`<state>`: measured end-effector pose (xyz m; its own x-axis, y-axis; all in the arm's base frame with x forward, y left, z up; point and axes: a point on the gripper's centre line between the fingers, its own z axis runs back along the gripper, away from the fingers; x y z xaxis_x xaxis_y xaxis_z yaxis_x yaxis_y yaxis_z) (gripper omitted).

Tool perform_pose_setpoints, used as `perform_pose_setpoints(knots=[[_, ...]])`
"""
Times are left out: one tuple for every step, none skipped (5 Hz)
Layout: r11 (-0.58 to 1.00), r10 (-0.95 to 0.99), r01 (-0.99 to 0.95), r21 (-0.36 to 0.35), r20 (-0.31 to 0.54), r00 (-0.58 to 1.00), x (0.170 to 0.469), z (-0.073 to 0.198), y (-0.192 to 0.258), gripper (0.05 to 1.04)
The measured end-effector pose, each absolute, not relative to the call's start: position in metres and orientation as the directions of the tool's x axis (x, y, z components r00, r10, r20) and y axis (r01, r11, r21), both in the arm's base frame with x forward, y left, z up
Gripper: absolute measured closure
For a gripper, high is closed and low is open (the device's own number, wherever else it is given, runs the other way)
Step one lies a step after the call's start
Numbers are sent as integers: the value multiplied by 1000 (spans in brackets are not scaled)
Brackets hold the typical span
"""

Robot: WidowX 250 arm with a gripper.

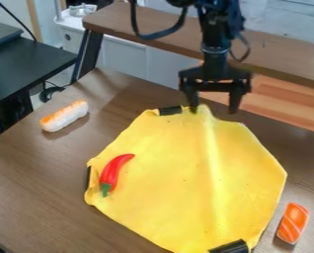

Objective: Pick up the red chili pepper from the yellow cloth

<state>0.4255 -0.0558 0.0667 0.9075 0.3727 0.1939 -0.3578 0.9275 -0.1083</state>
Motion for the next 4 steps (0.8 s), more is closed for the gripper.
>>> perform_pose_setpoints(knots=[[912, 411, -403, -78, 165, 897, 407, 44, -33, 83], [910, 413, -407, -73, 205, 887, 392, 48, -21, 83], [904, 425, -422, -65, 213, 880, 370, 38, 0, 83], [911, 411, -409, -61, 239, 880, 358, 32, 15, 83]])
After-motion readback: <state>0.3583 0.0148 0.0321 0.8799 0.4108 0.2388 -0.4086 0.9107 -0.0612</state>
